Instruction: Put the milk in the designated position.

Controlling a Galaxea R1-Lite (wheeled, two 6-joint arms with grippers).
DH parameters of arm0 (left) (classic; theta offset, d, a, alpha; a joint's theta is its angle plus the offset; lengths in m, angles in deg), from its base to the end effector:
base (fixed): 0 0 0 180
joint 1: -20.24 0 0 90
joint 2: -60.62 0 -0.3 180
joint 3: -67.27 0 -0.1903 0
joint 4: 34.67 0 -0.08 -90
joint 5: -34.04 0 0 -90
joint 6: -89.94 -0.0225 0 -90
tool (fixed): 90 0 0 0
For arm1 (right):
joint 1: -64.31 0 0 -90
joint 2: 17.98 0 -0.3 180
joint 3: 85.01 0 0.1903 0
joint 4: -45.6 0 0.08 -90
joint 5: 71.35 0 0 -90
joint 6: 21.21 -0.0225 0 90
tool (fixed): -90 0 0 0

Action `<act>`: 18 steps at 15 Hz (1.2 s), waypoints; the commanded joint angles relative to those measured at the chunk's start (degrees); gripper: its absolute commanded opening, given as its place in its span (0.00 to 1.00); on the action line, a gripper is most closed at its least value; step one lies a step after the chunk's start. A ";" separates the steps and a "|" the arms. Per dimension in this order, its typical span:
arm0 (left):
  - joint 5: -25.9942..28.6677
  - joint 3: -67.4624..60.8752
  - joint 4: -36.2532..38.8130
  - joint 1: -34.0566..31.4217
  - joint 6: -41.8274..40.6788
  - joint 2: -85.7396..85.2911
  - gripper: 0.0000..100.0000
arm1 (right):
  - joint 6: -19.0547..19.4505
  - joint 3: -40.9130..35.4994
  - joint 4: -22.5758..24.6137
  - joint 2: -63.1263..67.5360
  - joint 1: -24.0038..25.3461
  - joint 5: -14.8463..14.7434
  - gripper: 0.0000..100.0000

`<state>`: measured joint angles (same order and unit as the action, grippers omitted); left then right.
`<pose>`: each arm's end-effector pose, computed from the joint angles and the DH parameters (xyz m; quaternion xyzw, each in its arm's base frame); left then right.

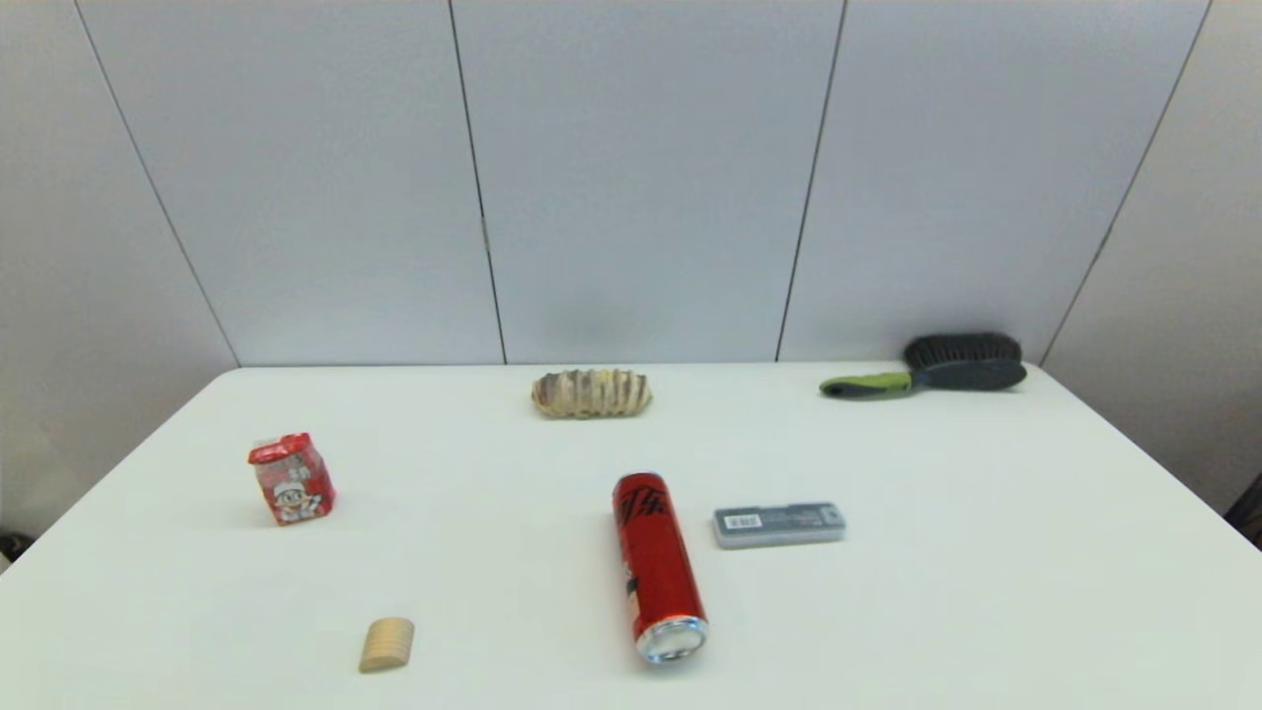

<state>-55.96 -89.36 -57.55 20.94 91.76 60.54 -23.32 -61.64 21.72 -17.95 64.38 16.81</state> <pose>-0.0229 0.0003 0.0763 -0.0159 -0.0049 -0.0062 0.9998 -0.0228 -0.0008 0.0746 0.0183 0.0044 -0.0155 0.9997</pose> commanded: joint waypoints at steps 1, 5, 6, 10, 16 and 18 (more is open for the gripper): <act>0.00 -0.09 0.04 0.00 0.03 0.07 1.00 | 0.00 0.00 -0.02 0.06 0.01 0.00 1.00; 0.00 -0.09 0.04 0.00 0.03 0.07 1.00 | 0.00 0.00 -0.02 0.06 0.01 0.00 1.00; 0.00 -0.18 0.04 0.00 0.03 0.07 1.00 | 0.00 0.00 -0.02 -0.02 0.01 0.00 1.00; 0.00 -0.09 0.04 0.00 0.03 0.07 1.00 | 0.00 0.00 -0.02 -0.02 -0.07 0.00 1.00; -0.26 1.58 -0.31 -0.09 -2.08 1.48 1.00 | 0.00 0.00 -0.02 -0.02 0.01 0.00 1.00; -0.70 5.98 0.04 -0.88 -4.45 10.36 1.00 | 0.00 0.00 -0.02 -0.02 0.01 0.00 1.00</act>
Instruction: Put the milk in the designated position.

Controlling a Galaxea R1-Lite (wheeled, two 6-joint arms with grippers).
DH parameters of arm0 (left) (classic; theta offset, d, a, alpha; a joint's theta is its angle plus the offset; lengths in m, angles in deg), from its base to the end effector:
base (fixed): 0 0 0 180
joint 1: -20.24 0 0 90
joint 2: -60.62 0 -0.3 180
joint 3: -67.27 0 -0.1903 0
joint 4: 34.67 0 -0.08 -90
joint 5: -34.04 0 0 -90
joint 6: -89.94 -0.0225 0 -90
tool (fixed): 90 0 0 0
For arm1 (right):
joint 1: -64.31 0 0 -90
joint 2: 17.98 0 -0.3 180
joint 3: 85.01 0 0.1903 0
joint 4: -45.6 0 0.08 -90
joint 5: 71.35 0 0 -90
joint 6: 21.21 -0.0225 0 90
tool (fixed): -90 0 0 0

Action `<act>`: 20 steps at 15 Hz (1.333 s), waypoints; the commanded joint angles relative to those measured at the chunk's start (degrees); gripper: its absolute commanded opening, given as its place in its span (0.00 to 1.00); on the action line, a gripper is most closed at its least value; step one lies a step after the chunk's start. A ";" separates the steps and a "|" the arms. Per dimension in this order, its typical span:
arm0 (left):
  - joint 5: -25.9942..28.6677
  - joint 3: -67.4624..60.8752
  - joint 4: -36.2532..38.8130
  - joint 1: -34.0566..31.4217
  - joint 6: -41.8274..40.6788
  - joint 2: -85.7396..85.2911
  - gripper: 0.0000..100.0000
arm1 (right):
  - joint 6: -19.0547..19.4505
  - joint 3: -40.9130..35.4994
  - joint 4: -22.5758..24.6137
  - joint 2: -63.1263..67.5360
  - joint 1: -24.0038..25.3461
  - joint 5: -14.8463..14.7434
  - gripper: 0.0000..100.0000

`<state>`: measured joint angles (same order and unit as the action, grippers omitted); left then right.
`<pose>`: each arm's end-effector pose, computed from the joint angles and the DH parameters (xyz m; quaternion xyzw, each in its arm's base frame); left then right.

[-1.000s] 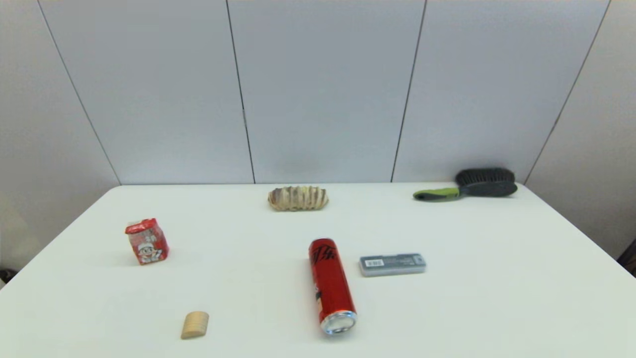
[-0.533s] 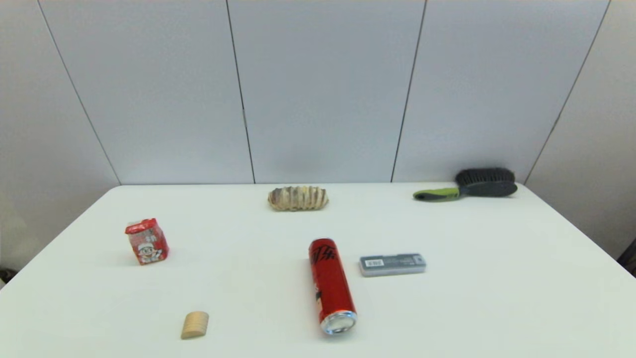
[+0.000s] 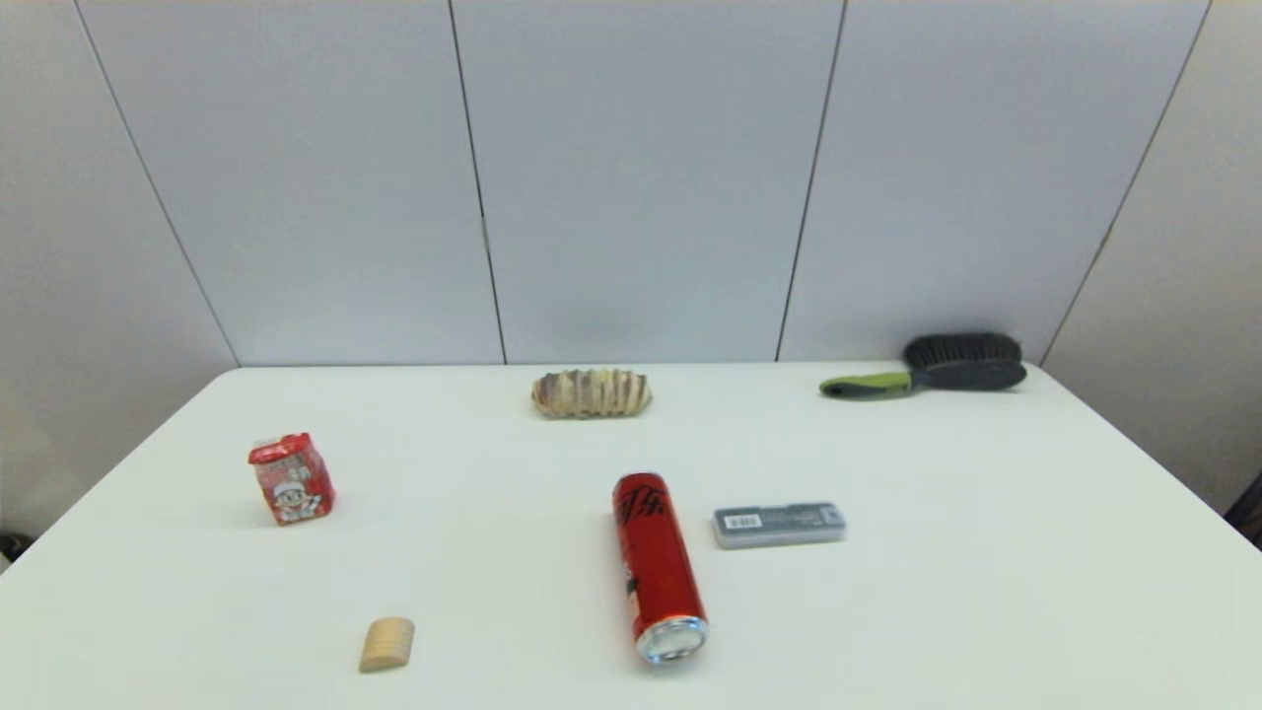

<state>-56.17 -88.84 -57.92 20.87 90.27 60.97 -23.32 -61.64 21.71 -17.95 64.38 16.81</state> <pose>-0.0230 0.0003 0.0784 -0.0029 -0.0025 -0.0037 1.0000 -0.0228 -0.0008 0.0746 0.0183 0.0045 -0.0155 0.9997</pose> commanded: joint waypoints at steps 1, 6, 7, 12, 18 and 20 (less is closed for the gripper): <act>-0.32 8.70 0.42 -2.22 -3.58 15.12 1.00 | 0.00 0.00 0.00 -0.02 0.01 0.00 1.00; -0.41 24.88 0.51 -8.02 -12.19 39.64 1.00 | 0.00 0.00 0.00 0.06 0.01 0.00 1.00; -0.41 27.43 0.94 -8.19 -12.63 44.12 1.00 | 0.00 0.00 0.00 0.06 -0.07 0.00 1.00; 7.15 31.38 21.16 -9.42 -16.41 68.90 1.00 | 0.00 0.00 0.00 -0.02 0.01 0.00 1.00; 43.36 35.60 27.05 -26.91 -36.10 87.54 1.00 | 0.00 0.00 0.00 0.06 0.01 0.00 1.00; 52.33 36.13 24.94 -31.48 -44.80 91.76 1.00 | 0.00 0.00 0.00 0.06 0.01 0.00 1.00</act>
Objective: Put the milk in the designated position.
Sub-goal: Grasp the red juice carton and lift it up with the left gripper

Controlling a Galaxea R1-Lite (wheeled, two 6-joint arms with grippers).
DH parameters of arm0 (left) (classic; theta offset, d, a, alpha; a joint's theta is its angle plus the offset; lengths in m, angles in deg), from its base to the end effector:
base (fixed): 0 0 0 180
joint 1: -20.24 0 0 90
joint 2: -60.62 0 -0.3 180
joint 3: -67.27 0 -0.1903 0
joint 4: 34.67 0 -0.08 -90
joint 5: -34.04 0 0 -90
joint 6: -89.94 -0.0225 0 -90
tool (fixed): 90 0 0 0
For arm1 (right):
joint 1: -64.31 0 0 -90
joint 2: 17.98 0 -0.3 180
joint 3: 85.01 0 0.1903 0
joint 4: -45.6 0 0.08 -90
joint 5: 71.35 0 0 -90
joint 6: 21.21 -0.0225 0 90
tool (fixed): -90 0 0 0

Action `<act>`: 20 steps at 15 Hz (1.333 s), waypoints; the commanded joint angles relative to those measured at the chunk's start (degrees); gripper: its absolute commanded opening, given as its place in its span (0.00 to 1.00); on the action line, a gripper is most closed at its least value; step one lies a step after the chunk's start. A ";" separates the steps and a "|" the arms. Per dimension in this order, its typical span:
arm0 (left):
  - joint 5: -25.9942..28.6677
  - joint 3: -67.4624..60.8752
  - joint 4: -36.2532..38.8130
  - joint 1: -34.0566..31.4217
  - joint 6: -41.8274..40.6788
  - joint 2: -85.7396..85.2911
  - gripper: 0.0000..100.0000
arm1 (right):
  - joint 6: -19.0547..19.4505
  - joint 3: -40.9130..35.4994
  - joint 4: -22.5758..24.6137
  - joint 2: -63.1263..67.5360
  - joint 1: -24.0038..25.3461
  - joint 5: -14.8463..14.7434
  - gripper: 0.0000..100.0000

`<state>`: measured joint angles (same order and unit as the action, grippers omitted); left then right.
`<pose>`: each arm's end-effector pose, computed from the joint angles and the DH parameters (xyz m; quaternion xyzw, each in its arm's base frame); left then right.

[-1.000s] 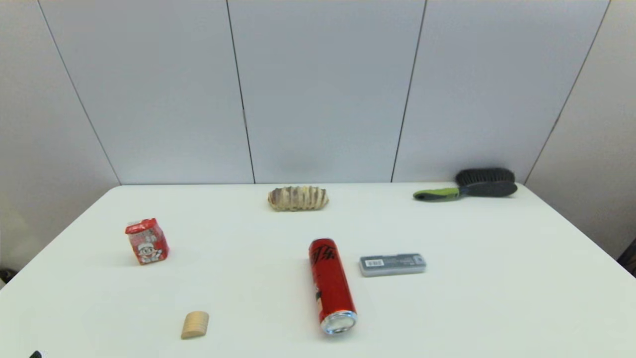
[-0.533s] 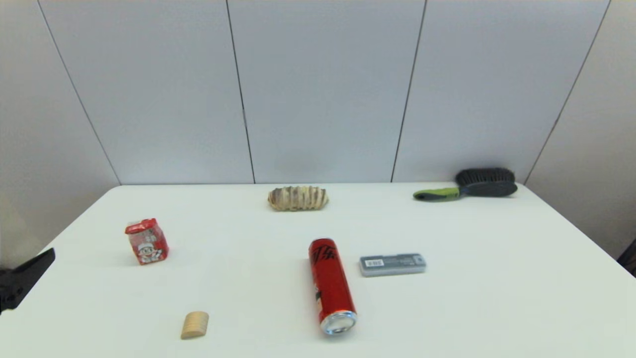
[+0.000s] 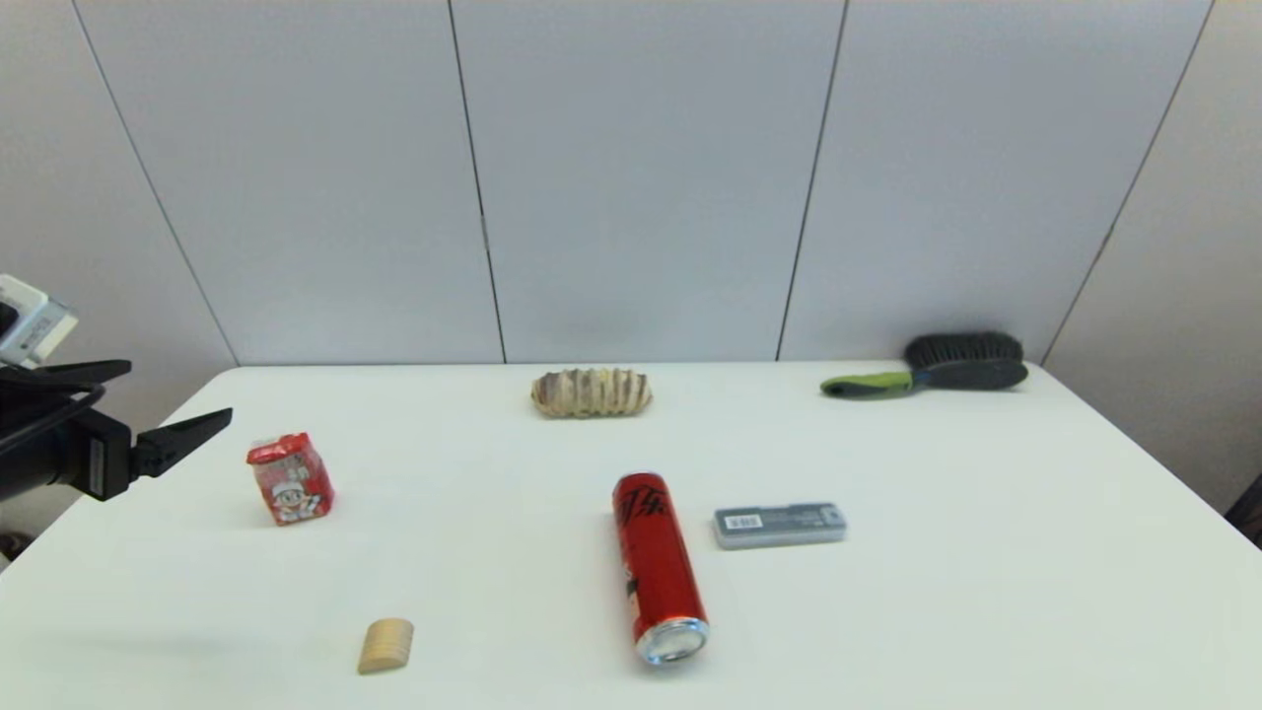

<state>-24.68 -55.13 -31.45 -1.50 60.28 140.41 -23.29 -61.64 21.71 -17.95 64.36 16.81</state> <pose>0.2058 0.0695 0.1911 0.1805 0.1216 -0.1170 0.9690 -0.0228 -0.0007 0.0746 0.0181 0.0045 -0.0157 0.9997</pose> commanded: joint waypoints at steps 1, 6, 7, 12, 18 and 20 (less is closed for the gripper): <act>25.14 2.59 -4.09 -10.78 -19.30 14.08 1.00 | -0.02 0.00 0.00 -0.02 0.04 0.00 1.00; 37.89 10.59 -32.21 -14.48 -48.48 21.55 1.00 | -0.02 0.00 0.00 0.06 -0.05 0.00 1.00; 38.33 12.97 -39.42 -14.48 -54.80 23.22 1.00 | -0.02 0.00 0.00 -0.02 0.04 0.00 1.00; 37.27 18.59 -49.88 -14.39 -63.94 28.67 1.00 | -0.02 0.00 0.00 0.06 0.04 0.00 1.00; 32.26 24.30 -49.88 -14.04 -57.70 32.36 1.00 | -0.02 0.00 0.00 0.06 -0.05 0.00 1.00; 30.77 24.57 -49.88 -13.16 -54.63 32.62 1.00 | -0.02 0.00 0.00 -0.02 0.04 0.00 1.00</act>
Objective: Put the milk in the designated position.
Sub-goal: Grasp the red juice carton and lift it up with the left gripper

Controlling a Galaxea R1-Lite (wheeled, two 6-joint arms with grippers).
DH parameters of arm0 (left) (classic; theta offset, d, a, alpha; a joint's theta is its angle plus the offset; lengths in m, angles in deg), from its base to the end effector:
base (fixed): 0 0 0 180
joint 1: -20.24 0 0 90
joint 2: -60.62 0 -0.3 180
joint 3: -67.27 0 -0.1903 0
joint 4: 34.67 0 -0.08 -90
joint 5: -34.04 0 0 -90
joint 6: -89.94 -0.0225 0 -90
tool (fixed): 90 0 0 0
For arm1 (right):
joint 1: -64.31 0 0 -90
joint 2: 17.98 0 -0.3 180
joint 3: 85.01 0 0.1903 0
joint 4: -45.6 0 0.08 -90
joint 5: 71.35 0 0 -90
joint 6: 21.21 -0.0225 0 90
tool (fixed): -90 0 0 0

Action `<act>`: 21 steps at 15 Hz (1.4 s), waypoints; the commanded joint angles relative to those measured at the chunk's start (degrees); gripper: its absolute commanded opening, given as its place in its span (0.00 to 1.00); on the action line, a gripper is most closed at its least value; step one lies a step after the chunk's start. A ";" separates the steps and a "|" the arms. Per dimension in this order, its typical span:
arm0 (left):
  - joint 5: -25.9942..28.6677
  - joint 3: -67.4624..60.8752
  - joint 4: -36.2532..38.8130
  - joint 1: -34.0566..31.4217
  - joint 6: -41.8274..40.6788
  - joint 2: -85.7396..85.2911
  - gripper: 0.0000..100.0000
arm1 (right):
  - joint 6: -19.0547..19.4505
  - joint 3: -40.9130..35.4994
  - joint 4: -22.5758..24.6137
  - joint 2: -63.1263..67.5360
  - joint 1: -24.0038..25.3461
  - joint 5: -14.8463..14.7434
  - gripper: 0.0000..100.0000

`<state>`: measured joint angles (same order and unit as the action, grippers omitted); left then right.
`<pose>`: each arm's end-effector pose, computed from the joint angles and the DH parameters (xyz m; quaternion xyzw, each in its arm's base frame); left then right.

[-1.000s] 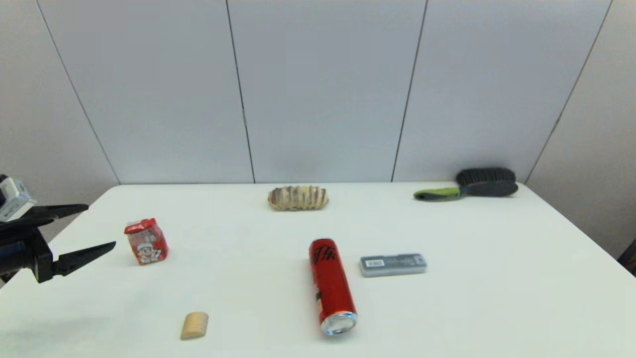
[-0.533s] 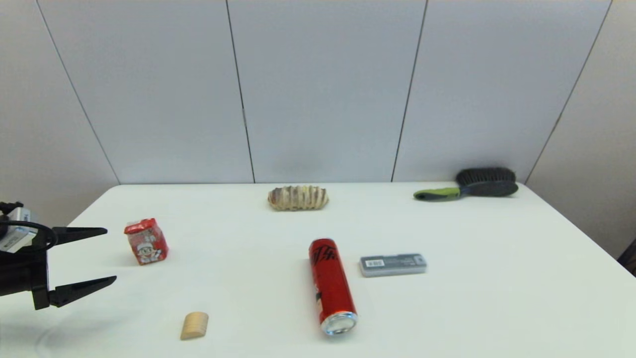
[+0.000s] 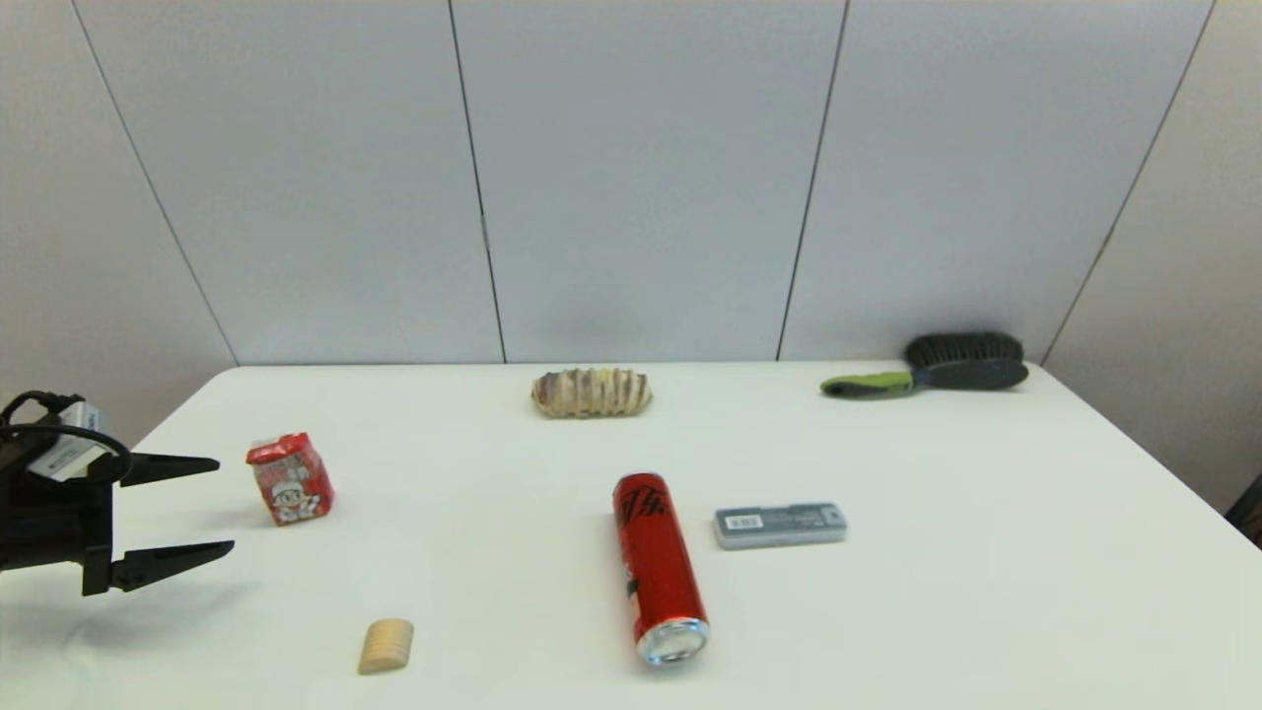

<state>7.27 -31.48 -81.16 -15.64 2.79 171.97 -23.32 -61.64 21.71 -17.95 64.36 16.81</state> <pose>0.2506 0.1565 0.0963 0.1840 0.1634 -0.4115 0.8776 -0.0228 -0.0007 0.0746 0.0183 0.0045 -0.0157 0.9997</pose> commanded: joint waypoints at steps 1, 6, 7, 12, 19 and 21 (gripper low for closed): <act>-1.97 0.92 -0.17 1.69 4.01 1.06 1.00 | 0.00 0.00 0.00 -0.02 0.04 0.00 1.00; -4.70 3.03 0.01 7.49 10.51 1.24 1.00 | 0.00 0.00 0.00 -0.02 0.04 0.00 1.00; -4.87 3.73 0.01 8.37 11.13 1.41 1.00 | 0.00 0.00 0.00 0.06 -0.05 0.00 1.00; -6.37 6.72 0.19 9.60 14.38 2.47 1.00 | 0.00 0.00 0.00 -0.02 0.04 0.00 1.00; -7.77 9.09 0.10 9.60 15.34 3.79 1.00 | 0.00 0.00 0.00 -0.02 -0.05 0.00 1.00; -8.30 10.32 0.10 9.69 16.05 4.32 1.00 | 0.00 0.00 0.00 0.06 0.04 0.00 1.00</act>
<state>-1.11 -22.14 -80.93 -5.97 18.70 175.78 -23.32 -61.64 21.71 -17.95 64.36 16.81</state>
